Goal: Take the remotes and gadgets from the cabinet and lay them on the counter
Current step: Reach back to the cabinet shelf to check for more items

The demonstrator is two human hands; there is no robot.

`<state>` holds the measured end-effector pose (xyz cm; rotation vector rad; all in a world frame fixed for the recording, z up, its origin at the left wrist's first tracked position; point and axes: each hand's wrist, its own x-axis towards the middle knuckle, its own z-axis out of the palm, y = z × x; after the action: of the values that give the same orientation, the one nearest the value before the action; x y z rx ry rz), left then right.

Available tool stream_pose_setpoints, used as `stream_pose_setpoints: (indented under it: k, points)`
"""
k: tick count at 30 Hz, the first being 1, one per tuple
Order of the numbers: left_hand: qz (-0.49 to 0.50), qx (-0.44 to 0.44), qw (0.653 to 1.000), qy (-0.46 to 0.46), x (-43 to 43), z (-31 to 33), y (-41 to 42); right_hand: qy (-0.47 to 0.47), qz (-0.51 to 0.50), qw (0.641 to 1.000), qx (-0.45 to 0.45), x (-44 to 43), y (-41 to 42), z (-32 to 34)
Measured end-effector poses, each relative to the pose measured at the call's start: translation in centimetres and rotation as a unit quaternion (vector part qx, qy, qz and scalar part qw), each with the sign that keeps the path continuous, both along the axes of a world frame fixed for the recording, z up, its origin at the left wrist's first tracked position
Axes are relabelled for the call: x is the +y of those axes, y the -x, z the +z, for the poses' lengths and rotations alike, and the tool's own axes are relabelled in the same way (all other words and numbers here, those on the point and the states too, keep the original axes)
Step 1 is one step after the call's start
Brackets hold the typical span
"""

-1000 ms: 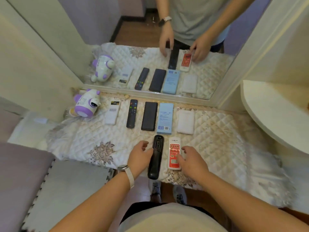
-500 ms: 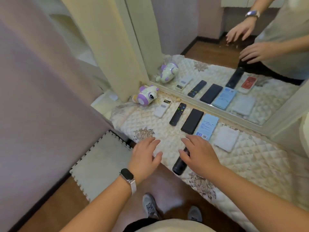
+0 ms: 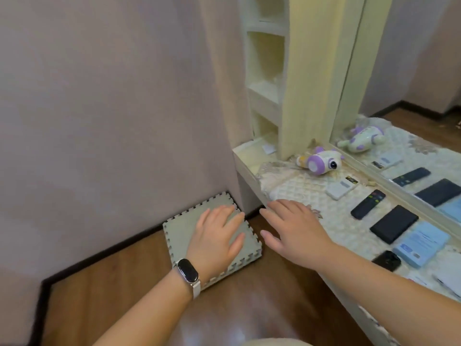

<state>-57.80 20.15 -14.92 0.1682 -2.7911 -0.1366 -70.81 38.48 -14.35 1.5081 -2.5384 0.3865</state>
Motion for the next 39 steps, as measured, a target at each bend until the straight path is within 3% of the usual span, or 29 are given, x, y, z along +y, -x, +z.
stream_pose_setpoints:
  k: [9, 17, 23, 29, 35, 39]
  points:
    - [0.135, 0.014, 0.99, 0.025, -17.6, 3.2, -15.5, 0.012, 0.138, 0.989, 0.058, -19.7, -10.6, 3.5]
    - [0.272, 0.054, 0.961, 0.015, -24.9, 5.0, -30.1, 0.052, 0.284, 0.954, 0.082, -33.5, -21.7, 6.0]
    - [0.386, 0.078, 0.919, 0.024, -26.2, 5.1, -38.9, 0.056, 0.407, 0.908, 0.079, -40.3, -28.9, 6.8]
    - [0.499, 0.04, 0.865, 0.033, -26.8, 5.4, -46.3, 0.058, 0.507, 0.857, 0.074, -46.0, -35.5, 7.0]
    - [0.578, 0.035, 0.813, 0.06, -29.4, 5.9, -50.0, 0.086, 0.594, 0.797, 0.073, -53.2, -39.6, 7.1]
    - [0.612, 0.018, 0.788, 0.063, -32.8, 7.5, -50.5, 0.098, 0.618, 0.778, 0.061, -59.0, -40.9, 8.2]
